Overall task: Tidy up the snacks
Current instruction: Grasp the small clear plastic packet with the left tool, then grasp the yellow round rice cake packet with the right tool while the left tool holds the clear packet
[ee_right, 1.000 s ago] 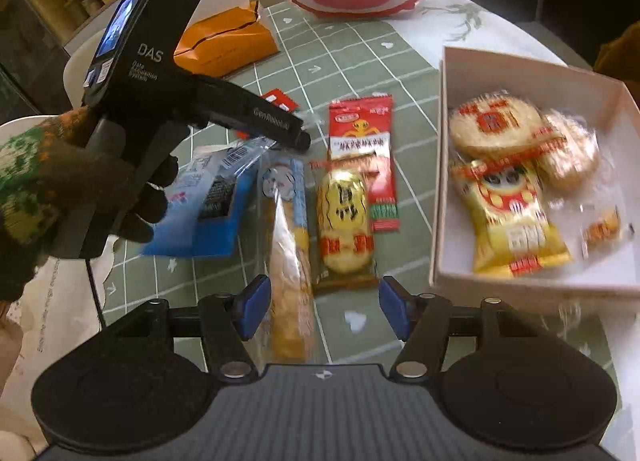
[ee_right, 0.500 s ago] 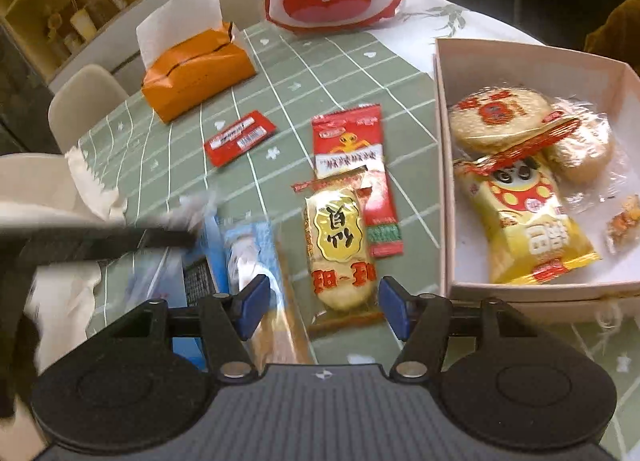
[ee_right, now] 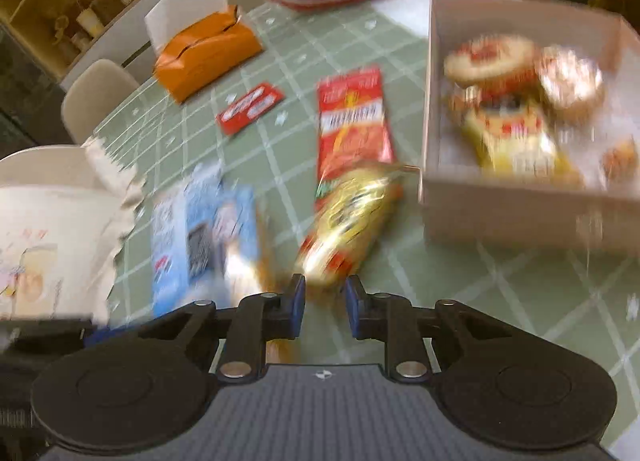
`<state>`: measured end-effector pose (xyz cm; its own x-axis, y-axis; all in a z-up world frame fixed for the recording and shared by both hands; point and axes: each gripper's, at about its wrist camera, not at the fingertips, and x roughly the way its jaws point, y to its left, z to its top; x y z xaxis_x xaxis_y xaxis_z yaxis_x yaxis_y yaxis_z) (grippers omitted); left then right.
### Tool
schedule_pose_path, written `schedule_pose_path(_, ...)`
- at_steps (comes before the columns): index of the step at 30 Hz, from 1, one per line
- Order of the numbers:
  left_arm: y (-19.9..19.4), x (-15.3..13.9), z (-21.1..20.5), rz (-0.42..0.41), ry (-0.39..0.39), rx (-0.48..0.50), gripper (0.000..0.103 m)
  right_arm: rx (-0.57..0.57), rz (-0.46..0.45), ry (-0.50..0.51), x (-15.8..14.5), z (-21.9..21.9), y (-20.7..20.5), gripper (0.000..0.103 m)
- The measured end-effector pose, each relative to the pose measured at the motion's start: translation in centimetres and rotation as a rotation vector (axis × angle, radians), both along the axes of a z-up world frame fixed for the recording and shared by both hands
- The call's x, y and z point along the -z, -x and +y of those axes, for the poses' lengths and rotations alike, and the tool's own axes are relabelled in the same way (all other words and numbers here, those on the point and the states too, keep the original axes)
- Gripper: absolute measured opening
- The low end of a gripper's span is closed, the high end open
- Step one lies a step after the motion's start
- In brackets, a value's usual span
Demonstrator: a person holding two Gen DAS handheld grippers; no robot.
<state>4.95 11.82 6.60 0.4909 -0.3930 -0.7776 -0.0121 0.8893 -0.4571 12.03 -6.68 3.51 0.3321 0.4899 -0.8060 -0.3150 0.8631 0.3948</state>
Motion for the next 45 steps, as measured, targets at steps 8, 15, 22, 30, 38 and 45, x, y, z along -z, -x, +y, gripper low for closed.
schedule_pose_path(8, 0.6, -0.7, -3.9, -0.008, 0.030, 0.005, 0.042, 0.138, -0.092, 0.074, -0.8, -3.8, 2.5, 0.057)
schedule_pose_path(15, -0.4, 1.6, -7.2, 0.019, -0.047, 0.059, 0.042, 0.247, -0.240, 0.392, -1.6, -6.1, 4.1, 0.063)
schedule_pose_path(22, 0.7, 1.0, -3.2, -0.001, -0.159, -0.064, 0.042, 0.163, -0.175, 0.383, -3.0, -3.4, 4.1, 0.069)
schedule_pose_path(30, 1.5, 1.6, -1.2, 0.008, -0.154, -0.110, 0.042, 0.269, 0.075, 0.158, -2.5, 0.2, -1.3, 0.068)
schedule_pose_path(38, 2.1, 1.7, -0.8, 0.006, -0.147, -0.117, 0.042, 0.196, 0.006, 0.324, -0.1, 6.0, -2.9, 0.063)
schedule_pose_path(45, 2.2, 1.3, -1.0, 0.003, -0.143, -0.108, 0.042, 0.082, -0.031, 0.304, -1.0, 6.0, -1.6, 0.036)
